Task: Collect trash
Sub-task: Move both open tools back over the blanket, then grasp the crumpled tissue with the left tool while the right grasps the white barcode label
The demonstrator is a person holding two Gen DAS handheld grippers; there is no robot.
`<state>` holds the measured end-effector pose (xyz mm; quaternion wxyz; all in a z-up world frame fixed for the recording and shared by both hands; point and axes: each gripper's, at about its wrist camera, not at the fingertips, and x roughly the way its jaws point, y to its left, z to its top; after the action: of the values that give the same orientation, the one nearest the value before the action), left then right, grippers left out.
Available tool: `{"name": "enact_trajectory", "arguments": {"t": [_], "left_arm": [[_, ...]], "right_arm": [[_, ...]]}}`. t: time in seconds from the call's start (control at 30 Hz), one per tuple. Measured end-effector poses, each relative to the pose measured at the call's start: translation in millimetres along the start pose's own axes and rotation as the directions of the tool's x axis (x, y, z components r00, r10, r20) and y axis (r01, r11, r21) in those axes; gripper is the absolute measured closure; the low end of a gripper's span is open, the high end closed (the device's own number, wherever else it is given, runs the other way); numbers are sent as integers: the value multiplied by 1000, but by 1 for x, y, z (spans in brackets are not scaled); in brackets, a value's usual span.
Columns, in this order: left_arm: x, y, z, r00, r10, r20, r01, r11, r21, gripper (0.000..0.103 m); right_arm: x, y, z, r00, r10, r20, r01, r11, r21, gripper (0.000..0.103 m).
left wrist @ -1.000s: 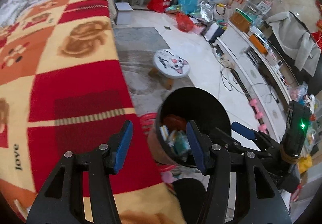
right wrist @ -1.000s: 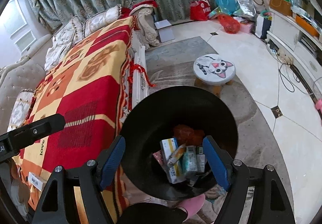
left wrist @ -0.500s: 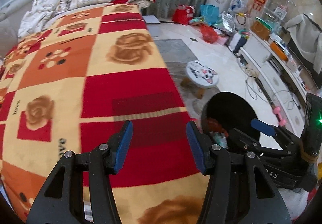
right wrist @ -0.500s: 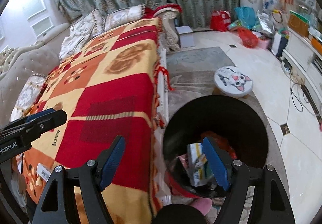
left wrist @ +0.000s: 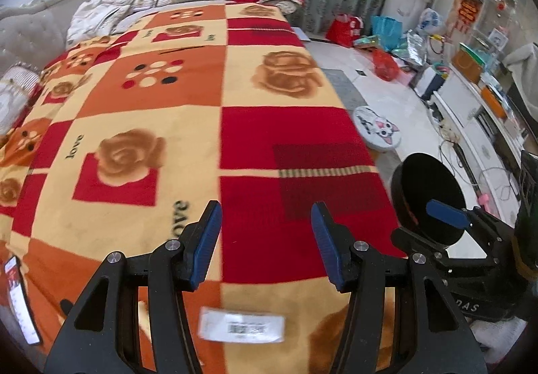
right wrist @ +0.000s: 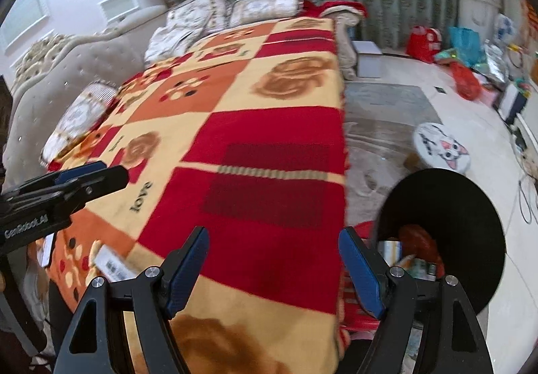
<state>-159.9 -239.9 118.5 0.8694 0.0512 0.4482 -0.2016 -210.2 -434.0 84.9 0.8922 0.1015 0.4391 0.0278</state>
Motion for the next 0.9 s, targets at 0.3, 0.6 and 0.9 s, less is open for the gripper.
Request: {"name": "enact_trajectory", "arguments": {"t": [0.3,0.6,0.9], "left_arm": [[-5,28,-9,1000,25,-12,-26,999,-40,49],[-5,52,-18,999,37,-34,-40,997,-65,49],[-9,97,-32,994,75,-79,-84,989,-125,49]], "right_arm": [[8,40,-2,999,40,-25,-42,995,-86,26],[17,70,-10,994,91,-60,-99,983,-153,26],[34,114,-27,965,218,-148,-252,930,-266,40]]}}
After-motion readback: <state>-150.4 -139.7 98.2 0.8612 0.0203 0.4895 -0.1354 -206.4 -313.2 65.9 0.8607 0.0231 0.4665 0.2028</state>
